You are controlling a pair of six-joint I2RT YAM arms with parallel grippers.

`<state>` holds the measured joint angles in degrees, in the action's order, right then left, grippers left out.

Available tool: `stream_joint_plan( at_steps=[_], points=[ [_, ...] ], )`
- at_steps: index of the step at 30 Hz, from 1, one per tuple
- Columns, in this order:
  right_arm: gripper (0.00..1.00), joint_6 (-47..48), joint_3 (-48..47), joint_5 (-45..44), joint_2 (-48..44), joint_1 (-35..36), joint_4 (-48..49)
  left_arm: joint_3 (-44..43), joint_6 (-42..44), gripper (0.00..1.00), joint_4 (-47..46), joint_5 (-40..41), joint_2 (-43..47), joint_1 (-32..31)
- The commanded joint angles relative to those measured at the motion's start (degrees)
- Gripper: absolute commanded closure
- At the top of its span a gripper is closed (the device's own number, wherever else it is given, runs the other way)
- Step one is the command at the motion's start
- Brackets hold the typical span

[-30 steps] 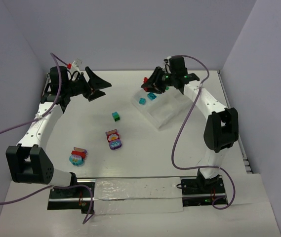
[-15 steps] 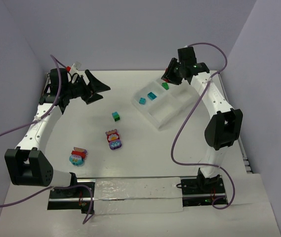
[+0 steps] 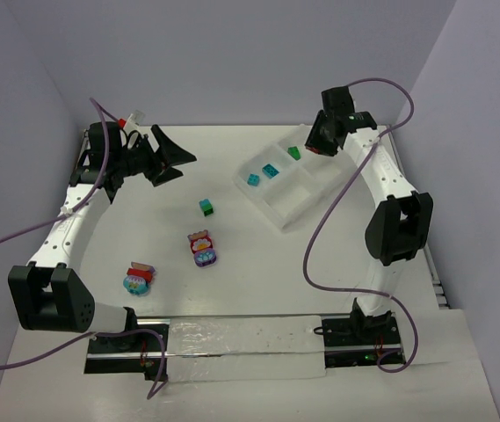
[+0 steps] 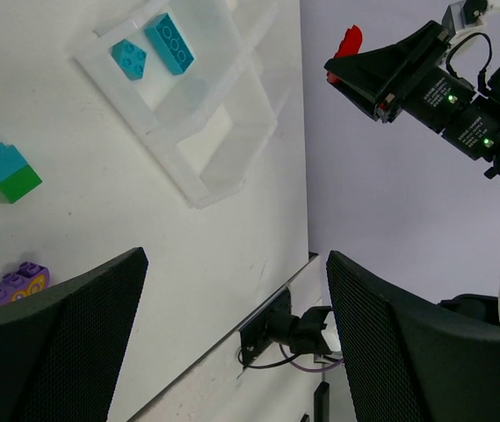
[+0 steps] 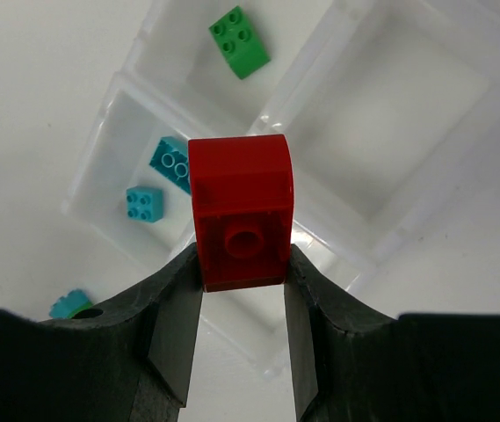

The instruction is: Sort the legos into containers by color

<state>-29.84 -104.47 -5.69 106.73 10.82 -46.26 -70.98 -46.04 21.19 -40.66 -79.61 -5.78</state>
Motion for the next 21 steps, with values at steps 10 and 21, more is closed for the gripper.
stream_joint_plan(
  at_steps=[10, 21],
  points=[
    [0.97, 0.6, 0.3, -5.2, 5.1, -2.9, -3.0, -2.7, 0.4, 0.1, -0.6, 1.0, 0.4, 0.2],
    [0.95, 1.1, 0.7, -7.3, 6.8, -3.7, -3.9, -3.0, -0.2, 0.1, -1.7, 0.7, -0.6, 0.2]
  ],
)
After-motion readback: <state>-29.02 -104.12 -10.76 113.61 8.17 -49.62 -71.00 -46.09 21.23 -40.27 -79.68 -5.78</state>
